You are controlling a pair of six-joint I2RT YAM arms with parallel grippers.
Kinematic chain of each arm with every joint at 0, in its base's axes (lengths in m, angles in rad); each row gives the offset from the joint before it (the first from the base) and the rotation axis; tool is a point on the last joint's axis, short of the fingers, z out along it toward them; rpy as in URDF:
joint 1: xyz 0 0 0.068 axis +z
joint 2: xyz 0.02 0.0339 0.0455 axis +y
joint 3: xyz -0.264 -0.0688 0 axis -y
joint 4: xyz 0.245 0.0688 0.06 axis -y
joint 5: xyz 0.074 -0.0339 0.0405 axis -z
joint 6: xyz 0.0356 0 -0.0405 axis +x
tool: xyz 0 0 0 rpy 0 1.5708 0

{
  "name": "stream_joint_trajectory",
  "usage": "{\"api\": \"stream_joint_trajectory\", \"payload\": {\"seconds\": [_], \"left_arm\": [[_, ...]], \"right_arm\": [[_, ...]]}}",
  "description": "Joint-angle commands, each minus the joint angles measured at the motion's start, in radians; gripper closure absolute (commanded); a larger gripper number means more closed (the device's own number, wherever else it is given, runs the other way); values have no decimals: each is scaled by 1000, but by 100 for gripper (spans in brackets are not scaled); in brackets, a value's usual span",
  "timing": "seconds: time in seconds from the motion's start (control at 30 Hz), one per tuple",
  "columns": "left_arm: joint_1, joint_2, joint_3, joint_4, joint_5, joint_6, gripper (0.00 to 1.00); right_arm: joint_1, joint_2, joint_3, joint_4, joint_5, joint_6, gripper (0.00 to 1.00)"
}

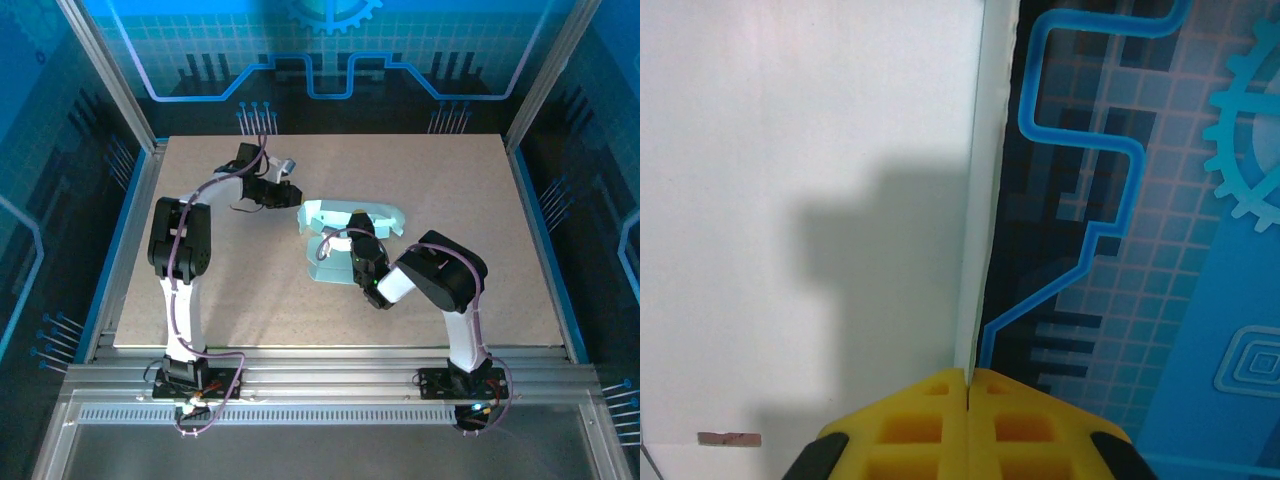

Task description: Fold the paper box

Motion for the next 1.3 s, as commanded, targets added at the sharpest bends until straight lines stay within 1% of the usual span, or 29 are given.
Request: {"api": "stream_joint_trajectory", "payload": {"seconds": [0.0, 0.13, 0.27, 0.37, 0.53, 0.63, 0.83, 0.93, 1.03, 1.13, 1.27], "left_arm": [[-3, -43, -59, 13, 79, 48, 80], [-10, -70, -120, 88, 166, 72, 80], [-25, -70, -122, 77, 181, 110, 80], [-33, -74, -125, 83, 195, 134, 78], [-53, -112, -170, 117, 246, 219, 73], [-54, -126, -196, 153, 246, 224, 71], [-66, -101, -161, 129, 142, 179, 73], [-80, -103, -170, 143, 97, 182, 74], [-100, -108, -196, 181, 90, 205, 73], [-122, -115, -227, 226, 45, 230, 73], [-139, -134, -287, 342, -8, 200, 74]], "right_arm": [[8, -11, -2, 32, 13, 15, 100], [7, -10, -2, 29, 16, 19, 100], [7, -7, -2, 26, 15, 26, 100], [6, -7, -2, 23, 15, 29, 100], [6, -7, -2, 17, 18, 32, 100], [7, -8, -2, 19, 18, 35, 100], [7, -18, -5, 9, 17, 44, 100], [7, -24, -7, 1, 17, 51, 100], [8, -24, -5, -4, 17, 55, 100], [8, -24, -6, -4, 18, 58, 100], [8, -32, -11, -6, 19, 65, 100]]}}
